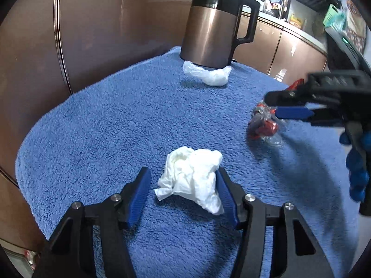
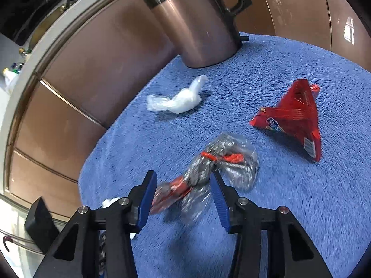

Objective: Collect trash
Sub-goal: 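Grasp white tissue with left gripper while right gripper grasps clear wrapper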

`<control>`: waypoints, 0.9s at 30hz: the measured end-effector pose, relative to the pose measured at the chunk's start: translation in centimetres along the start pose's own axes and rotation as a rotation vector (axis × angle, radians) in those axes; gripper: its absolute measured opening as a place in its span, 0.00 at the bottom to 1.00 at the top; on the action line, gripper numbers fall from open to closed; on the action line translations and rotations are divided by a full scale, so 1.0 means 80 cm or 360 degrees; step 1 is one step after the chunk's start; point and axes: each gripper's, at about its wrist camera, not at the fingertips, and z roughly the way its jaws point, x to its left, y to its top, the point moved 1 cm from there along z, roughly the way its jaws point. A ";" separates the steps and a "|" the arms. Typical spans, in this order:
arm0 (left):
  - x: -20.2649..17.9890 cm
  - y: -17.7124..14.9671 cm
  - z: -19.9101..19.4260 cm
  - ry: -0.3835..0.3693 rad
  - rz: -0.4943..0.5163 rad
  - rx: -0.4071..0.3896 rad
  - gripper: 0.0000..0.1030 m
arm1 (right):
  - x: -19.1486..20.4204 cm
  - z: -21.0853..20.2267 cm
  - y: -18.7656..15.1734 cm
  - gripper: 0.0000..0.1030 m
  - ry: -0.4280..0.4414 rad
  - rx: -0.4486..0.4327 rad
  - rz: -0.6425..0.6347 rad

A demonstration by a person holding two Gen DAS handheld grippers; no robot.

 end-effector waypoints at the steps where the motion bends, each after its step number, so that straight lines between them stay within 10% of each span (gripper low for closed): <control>1: -0.004 -0.003 0.000 0.0028 0.0023 -0.0018 0.53 | -0.002 0.006 0.003 0.43 -0.0012 0.0009 0.0005; 10: 0.004 -0.007 -0.007 0.0034 -0.0010 -0.0059 0.47 | -0.004 0.036 0.006 0.32 -0.0166 0.0052 -0.0094; 15: -0.001 -0.007 -0.011 0.0049 -0.0002 -0.0040 0.25 | -0.006 0.027 -0.001 0.16 -0.0134 0.0040 -0.0122; 27: -0.038 -0.010 -0.035 -0.0087 -0.0007 0.0006 0.14 | -0.013 -0.092 -0.053 0.14 -0.0087 -0.0178 -0.0185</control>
